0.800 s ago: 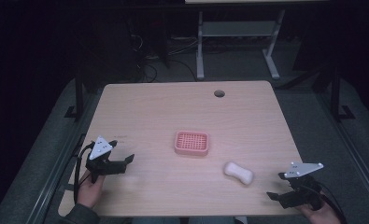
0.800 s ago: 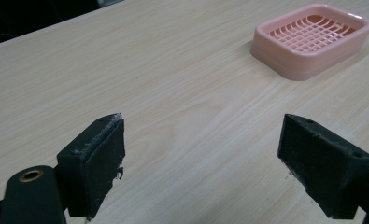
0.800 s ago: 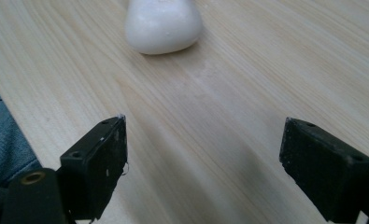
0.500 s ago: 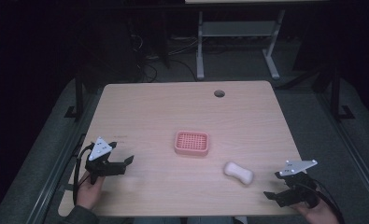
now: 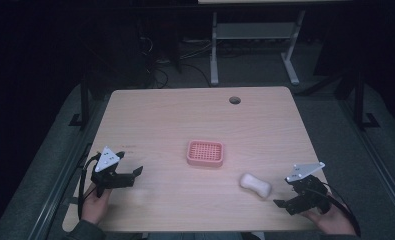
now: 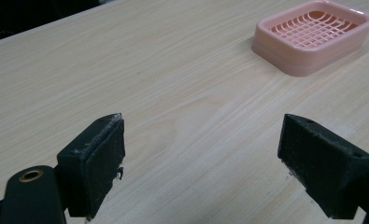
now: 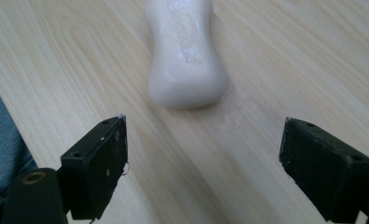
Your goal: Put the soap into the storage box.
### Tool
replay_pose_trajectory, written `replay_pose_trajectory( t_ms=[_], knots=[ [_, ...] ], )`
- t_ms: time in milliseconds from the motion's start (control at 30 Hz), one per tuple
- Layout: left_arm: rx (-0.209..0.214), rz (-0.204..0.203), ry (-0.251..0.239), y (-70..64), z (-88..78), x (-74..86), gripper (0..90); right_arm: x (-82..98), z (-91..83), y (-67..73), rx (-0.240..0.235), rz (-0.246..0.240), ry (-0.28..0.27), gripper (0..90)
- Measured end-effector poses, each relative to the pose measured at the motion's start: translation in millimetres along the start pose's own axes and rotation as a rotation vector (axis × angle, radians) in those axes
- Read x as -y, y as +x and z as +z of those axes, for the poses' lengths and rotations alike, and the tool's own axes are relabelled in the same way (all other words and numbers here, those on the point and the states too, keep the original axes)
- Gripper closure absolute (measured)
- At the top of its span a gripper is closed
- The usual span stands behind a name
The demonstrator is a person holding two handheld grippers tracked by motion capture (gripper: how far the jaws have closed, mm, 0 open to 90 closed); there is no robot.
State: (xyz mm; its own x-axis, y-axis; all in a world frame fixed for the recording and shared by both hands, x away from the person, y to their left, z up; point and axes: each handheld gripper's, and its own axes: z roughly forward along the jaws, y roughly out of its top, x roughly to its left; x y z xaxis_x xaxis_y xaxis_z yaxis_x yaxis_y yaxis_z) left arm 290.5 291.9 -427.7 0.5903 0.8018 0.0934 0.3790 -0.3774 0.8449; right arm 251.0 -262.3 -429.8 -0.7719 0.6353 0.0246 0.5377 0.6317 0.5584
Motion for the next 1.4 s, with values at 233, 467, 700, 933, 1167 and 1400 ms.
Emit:
replay_pose_trajectory(
  t_ms=[233,467,700,933,1167,1400],
  knots=[
    [-0.007,-0.004,-0.006,0.4,0.0,-1.1,14.3,-17.9,12.8,3.7,-0.018,-0.042,0.042,16.3],
    [-0.006,0.037,0.012,-2.9,0.4,-3.1,14.3,-40.6,22.8,11.8,-0.016,-0.099,0.071,20.3],
    [-0.001,0.060,0.020,-7.7,1.9,-5.5,14.3,-56.4,29.1,12.1,-0.015,-0.139,0.094,22.1],
    [-0.003,0.071,0.023,-9.9,2.7,-5.5,14.3,-67.1,40.8,14.2,-0.025,-0.160,0.119,26.0],
    [0.009,0.100,0.036,-12.0,2.7,-4.6,14.3,-70.8,55.0,13.8,-0.014,-0.163,0.151,32.0],
    [-0.002,0.080,0.031,-11.2,-1.5,-2.5,14.3,-73.3,62.7,12.5,-0.008,-0.178,0.194,40.6]
  ],
)
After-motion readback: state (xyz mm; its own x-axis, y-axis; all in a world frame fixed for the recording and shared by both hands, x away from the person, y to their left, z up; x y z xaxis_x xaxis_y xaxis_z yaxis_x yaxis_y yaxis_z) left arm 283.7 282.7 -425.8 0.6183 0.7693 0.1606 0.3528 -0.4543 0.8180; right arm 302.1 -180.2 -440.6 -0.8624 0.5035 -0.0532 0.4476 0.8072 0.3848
